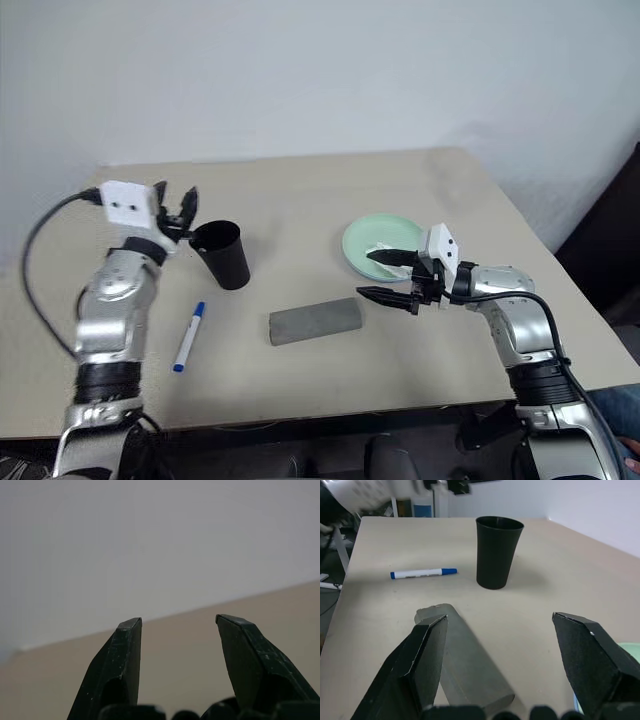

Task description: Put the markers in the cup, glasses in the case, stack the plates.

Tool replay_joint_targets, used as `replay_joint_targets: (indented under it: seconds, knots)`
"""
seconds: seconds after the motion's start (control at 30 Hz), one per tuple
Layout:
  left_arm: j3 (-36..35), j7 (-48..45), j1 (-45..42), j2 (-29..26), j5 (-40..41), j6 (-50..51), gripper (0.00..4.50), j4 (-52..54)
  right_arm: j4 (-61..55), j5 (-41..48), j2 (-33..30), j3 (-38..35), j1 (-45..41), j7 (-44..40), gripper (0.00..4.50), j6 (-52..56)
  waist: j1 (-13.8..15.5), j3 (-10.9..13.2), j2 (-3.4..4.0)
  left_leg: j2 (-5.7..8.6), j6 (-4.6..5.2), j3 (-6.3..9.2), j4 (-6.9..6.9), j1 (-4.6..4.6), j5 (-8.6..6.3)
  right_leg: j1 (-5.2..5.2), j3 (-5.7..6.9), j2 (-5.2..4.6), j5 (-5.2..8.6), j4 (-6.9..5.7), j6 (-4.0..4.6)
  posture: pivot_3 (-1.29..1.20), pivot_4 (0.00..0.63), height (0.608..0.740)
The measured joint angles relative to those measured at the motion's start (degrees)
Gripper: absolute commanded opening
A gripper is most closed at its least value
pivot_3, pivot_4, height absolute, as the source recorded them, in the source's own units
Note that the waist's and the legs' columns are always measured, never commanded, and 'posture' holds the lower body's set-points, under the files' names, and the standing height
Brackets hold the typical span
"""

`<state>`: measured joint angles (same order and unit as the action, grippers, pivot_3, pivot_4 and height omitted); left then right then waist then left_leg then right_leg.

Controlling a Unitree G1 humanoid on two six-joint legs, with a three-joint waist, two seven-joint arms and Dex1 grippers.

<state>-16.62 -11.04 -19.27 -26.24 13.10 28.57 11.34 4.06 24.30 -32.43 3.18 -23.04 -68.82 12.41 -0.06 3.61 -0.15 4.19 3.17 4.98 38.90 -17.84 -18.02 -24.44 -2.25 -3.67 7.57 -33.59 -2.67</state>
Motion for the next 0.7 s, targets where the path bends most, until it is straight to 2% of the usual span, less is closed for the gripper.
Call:
replay_joint_targets:
  seconds: [0.13,0.33,0.47,0.57,0.67,0.7]
  knots:
    - [-3.2,-2.6,4.8,-6.4,4.3,14.7,2.44,8.5,1.6,-0.1,0.2,0.6,-0.9,-1.1,3.62,-0.3,0.0,0.0,0.00,0.00,0.00,0.00,0.02,0.04,0.01,0.07,0.02,0.00,0.01,-0.03,0.00,0.00,0.000,0.740]
    - [-5.1,-3.2,10.1,-7.7,9.4,32.4,2.44,15.4,4.4,-0.6,1.7,2.2,-3.0,-2.4,3.62,-1.1,-0.1,0.0,0.02,-0.03,-0.04,-0.09,-0.05,0.15,0.00,0.06,-0.01,0.00,0.01,-0.07,0.01,0.00,0.000,0.740]
    - [-4.2,-3.4,15.0,-7.5,10.5,39.1,2.44,16.8,5.3,-1.3,2.0,2.3,-3.6,-2.7,3.62,-1.5,-0.3,0.1,-0.05,-0.18,-0.18,-0.01,-0.09,0.15,-0.05,0.04,0.03,0.17,0.03,-0.05,0.04,0.00,0.000,0.740]
    - [-2.3,-3.1,16.5,-7.3,10.1,40.1,3.01,17.6,5.7,-1.4,2.2,2.4,-3.8,-2.8,3.62,-1.6,0.0,0.1,-0.02,-0.18,-0.27,-0.05,-0.09,0.16,-0.10,0.04,-0.01,0.17,0.03,-0.05,0.04,0.00,0.000,0.740]
    - [0.1,-2.1,17.1,-5.0,9.8,40.7,3.97,17.6,5.7,-1.5,2.3,2.5,-3.8,-3.1,3.62,-1.7,0.0,0.1,-0.05,-0.18,-0.40,-0.05,-0.07,0.16,-0.17,0.06,-0.01,0.17,0.03,-0.05,0.04,0.00,0.000,0.740]
    - [0.5,-1.8,17.1,-4.0,9.8,40.8,3.97,17.5,5.7,-1.5,2.3,2.5,-3.8,-3.1,3.62,-1.7,0.0,0.1,-0.05,-0.18,-0.41,-0.06,-0.07,0.16,-0.17,0.06,-0.01,0.17,0.03,-0.05,0.04,0.00,0.000,0.740]
